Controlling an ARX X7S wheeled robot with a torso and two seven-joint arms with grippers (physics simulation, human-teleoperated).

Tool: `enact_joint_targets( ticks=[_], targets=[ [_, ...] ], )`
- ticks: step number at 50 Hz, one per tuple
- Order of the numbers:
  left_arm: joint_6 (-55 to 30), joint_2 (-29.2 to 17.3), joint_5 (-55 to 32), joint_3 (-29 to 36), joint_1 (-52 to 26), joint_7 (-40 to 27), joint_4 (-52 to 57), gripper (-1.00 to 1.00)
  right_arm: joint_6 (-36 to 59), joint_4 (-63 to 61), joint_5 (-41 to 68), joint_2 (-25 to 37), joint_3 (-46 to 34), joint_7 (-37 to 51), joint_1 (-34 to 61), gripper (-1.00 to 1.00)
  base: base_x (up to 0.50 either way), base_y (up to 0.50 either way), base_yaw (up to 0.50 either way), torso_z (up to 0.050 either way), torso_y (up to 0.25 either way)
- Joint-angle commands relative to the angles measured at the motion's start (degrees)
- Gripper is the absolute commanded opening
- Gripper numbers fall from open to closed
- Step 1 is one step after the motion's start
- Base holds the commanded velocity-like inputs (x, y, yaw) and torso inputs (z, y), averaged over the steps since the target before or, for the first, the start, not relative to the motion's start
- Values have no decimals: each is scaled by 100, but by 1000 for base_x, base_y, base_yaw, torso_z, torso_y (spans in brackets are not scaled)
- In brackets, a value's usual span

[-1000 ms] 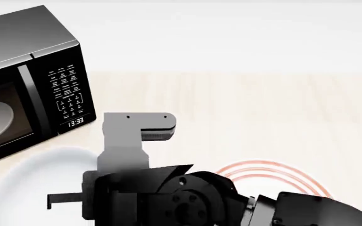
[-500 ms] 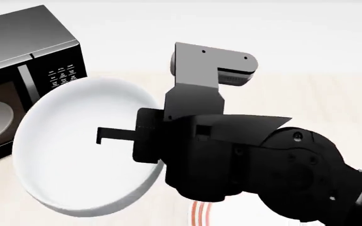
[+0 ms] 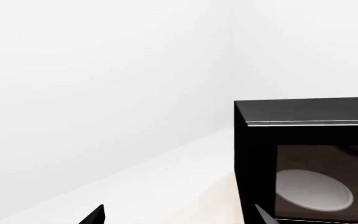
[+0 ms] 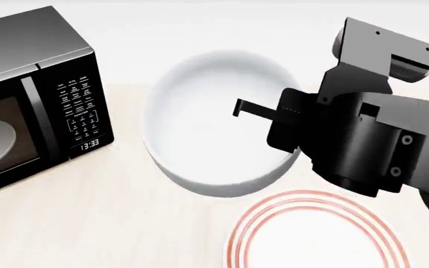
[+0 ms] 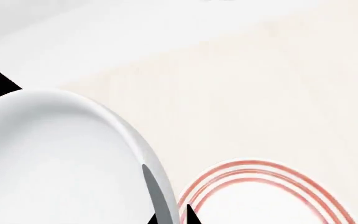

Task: Put the white bowl to the right of the plate.

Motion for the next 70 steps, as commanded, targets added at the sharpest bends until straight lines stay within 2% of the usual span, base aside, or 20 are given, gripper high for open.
enact_joint_targets(
  ticks=[1,22,30,54,70],
  targets=[
    [-80,-67,96,223,-74,-83,-40,100,110,645,-221,439,32,-293,4,-100,0,0,0,0,0],
    [-160,-129,81,286,-145,-164,-99,100,124,1357,-221,904,56,-617,-127,-100,0,0,0,0,1],
    [-177,-156,132,386,-176,-213,-127,100,-237,1286,-295,1332,122,-495,-336,-100,0,0,0,0,0],
    [-205,-199,88,400,-186,-274,-152,100,-197,2225,-67,1552,116,-885,-649,-100,0,0,0,0,1],
    [-247,-241,115,496,-243,-344,-195,100,-233,2341,186,2149,239,-1025,-854,-100,0,0,0,0,0]
  ],
)
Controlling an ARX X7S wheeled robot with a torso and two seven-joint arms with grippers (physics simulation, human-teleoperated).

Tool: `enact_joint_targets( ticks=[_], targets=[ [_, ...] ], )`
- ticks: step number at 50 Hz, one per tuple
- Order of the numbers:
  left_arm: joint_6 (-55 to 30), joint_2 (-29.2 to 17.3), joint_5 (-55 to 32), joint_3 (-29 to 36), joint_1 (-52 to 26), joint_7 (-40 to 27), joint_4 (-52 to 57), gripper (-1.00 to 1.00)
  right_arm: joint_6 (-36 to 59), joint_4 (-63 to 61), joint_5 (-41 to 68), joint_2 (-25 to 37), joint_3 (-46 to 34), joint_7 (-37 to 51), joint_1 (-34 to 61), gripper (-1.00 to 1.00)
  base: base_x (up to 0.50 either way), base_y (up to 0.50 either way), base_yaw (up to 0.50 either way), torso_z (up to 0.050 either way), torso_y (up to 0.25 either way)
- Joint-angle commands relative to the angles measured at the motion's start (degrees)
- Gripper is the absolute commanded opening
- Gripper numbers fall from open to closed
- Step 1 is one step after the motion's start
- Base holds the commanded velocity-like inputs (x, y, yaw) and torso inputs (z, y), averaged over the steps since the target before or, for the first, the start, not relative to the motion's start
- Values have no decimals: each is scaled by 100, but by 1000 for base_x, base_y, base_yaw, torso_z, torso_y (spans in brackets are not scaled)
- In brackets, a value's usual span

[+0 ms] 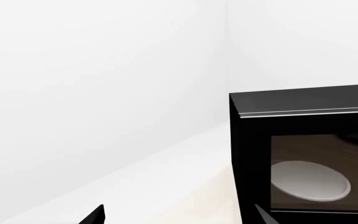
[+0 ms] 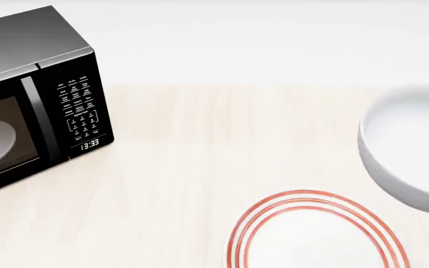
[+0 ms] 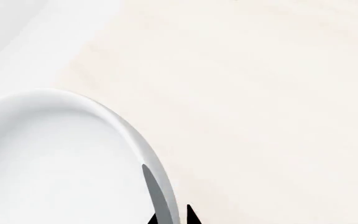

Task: Put the white bowl to the right of the plate.

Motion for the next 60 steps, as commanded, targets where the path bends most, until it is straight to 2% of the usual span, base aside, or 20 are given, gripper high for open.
enact_joint_targets(
  ticks=[1,24,45,60],
  targets=[
    [-18,-26,2,53,-31,-38,-25,100,-95,121,32,364,162,-150,-112,-100,0,0,0,0,10],
    [81,-27,-8,99,-6,-79,-64,100,-485,-35,221,980,234,-400,-636,-100,0,0,0,0,0],
    [117,-53,-14,156,1,-120,-78,100,-877,22,446,1297,193,-782,-1242,-100,0,0,0,0,0],
    [126,-71,-31,154,29,-151,-69,100,-1025,365,395,1112,63,-1067,-1573,-100,0,0,0,1,1]
  ],
)
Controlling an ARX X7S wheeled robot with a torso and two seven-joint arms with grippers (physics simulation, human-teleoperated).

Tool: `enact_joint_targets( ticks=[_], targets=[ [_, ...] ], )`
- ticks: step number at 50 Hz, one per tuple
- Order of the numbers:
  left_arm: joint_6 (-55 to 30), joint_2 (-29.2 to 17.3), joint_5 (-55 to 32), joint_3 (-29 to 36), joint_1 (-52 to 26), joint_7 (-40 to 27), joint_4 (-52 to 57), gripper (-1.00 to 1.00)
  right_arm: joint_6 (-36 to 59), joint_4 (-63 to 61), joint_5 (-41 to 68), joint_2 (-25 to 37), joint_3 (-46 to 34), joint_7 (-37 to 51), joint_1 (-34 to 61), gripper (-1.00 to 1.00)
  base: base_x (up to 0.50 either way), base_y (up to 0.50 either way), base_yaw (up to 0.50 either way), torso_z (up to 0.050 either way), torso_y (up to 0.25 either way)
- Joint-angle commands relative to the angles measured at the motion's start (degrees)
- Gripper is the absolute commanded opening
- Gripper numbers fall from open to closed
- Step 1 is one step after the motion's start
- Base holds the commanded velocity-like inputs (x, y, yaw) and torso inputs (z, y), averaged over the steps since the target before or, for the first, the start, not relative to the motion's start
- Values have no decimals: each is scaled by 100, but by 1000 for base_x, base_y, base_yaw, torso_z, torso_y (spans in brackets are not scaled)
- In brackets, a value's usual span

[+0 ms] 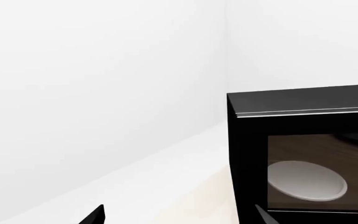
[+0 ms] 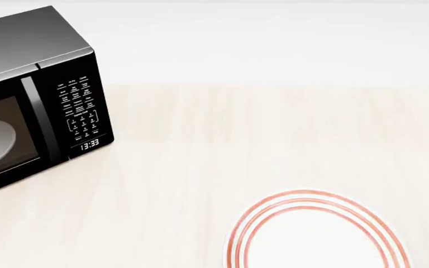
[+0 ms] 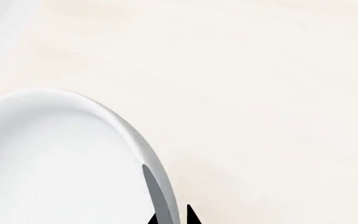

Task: Put the white bowl to the right of the plate.

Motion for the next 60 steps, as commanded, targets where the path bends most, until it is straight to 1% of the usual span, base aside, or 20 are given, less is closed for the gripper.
enact_joint_targets(
  ticks=[1,7,26,43,55,56,60],
  targets=[
    [13,-18,13,35,6,-32,-4,100,-87,328,-98,-119,10,-317,-153,-100,0,0,0,0,0],
    [12,-28,25,70,2,-52,-8,100,-20,593,-96,-244,-43,-489,-253,-100,0,0,0,0,0],
    [32,-59,47,137,-9,-104,-42,100,-43,982,221,-167,-41,-861,-679,-100,0,0,0,0,1],
    [15,-86,46,192,-17,-146,-39,100,-310,718,340,45,25,-881,-895,-100,0,0,0,0,1],
    [30,-101,49,221,6,-173,-21,100,-383,643,322,69,75,-997,-917,-100,0,0,0,0,1],
    [33,-101,45,220,4,-172,-27,100,-389,620,301,74,72,-972,-911,100,0,0,0,0,0],
    [24,-107,34,217,-7,-181,-38,100,-431,519,255,111,87,-983,-905,100,0,0,0,0,0]
  ],
)
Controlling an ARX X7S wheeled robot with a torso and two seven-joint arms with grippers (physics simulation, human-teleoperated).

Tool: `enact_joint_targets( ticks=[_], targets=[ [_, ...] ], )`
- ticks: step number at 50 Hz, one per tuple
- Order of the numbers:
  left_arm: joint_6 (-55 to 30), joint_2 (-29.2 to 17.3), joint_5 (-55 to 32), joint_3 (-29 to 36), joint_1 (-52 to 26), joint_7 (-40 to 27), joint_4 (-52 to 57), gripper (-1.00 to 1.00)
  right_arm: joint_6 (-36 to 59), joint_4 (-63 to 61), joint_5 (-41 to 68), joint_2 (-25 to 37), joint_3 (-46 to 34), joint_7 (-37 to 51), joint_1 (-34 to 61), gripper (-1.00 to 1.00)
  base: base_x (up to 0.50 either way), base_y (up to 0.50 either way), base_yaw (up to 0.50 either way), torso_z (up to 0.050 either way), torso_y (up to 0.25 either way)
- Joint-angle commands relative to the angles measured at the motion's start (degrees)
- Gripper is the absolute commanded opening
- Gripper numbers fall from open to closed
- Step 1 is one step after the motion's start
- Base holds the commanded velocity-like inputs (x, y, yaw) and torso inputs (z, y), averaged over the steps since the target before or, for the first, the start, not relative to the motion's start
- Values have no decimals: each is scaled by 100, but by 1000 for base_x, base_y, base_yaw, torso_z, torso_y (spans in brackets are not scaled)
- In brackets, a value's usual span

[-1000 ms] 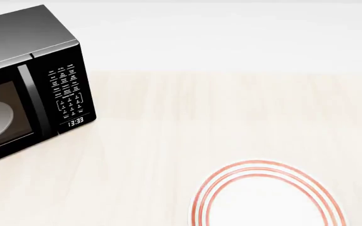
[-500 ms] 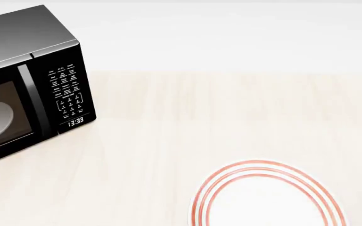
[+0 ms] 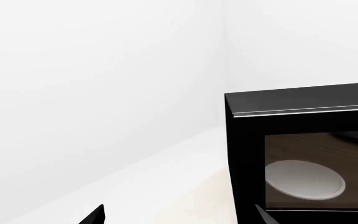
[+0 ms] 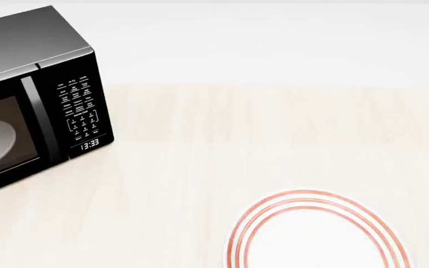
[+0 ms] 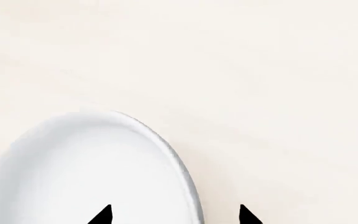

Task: Put the white bowl to the right of the plate.

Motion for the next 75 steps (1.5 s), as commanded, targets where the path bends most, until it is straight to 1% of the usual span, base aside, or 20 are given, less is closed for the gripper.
enact_joint_targets(
  ticks=[1,12,21,24,25,29,34,36,40,43,49,53,56,57,62,66,69,70,72,75],
  targets=[
    [2,-13,-12,10,10,-24,8,100,-132,-197,-116,94,124,-70,52,100,0,0,0,0,0],
    [21,-28,-17,23,20,-43,3,100,-283,-454,-183,201,150,6,20,100,0,0,0,0,0],
    [48,-36,-15,38,30,-59,-7,100,-843,-1153,-413,479,184,368,-39,100,0,0,0,0,0],
    [49,-40,-17,48,31,-62,-13,100,-1349,-1707,-694,720,185,706,-86,100,0,0,0,0,0],
    [48,-42,-21,48,31,-61,-11,100,-1665,-2065,-943,879,176,992,-101,100,0,0,0,0,0],
    [76,-40,-14,65,59,-65,6,100,-2296,-3104,-1959,1351,179,1833,-51,100,0,0,0,0,0],
    [105,-43,-18,89,88,-57,32,100,-2543,-4177,-2968,1749,307,2621,88,100,0,0,0,0,0],
    [130,-43,-23,102,110,-45,46,100,-2521,-4365,-3156,1764,360,2728,136,100,0,0,0,0,0],
    [236,-45,-22,181,183,15,100,100,-2428,-5008,-4014,1767,527,3353,292,100,0,0,0,0,0],
    [324,-80,77,451,203,75,114,100,-2432,-5649,-4616,1767,633,3812,391,100,0,0,0,0,0],
    [478,-117,155,902,185,217,108,100,-2645,-6736,-5387,1767,578,4216,321,100,0,0,0,0,0],
    [756,-152,325,1332,272,353,130,100,-2723,-7527,-5956,1758,428,4216,160,100,0,0,0,0,0],
    [713,-224,476,1666,239,409,214,100,-2564,-7836,-6317,1478,384,4352,121,100,0,0,0,0,0],
    [700,-249,511,1825,220,453,268,100,-2378,-7975,-6485,1269,357,4402,119,100,0,0,0,0,0],
    [1058,-311,821,2356,353,543,276,100,-2210,-8249,-6849,753,164,4366,-59,100,0,0,0,0,0],
    [1441,-342,960,2736,480,676,252,100,-2012,-8468,-7653,185,-190,4512,-457,100,0,0,0,0,0],
    [1900,-405,1329,3227,619,770,162,100,-1828,-8521,-8333,-270,-495,4700,-825,100,0,0,0,0,0],
    [1948,-408,1399,3313,635,773,137,100,-1815,-8507,-8452,-361,-550,4733,-906,100,0,0,0,0,0],
    [2096,-420,1554,3563,637,828,24,100,-1467,-8457,-8964,-819,-854,4820,-1163,100,0,0,0,0,0],
    [2202,-416,1734,3817,636,857,-100,100,-1379,-8323,-9413,-1219,-1122,4810,-1486,100,0,0,0,0,0]
  ],
)
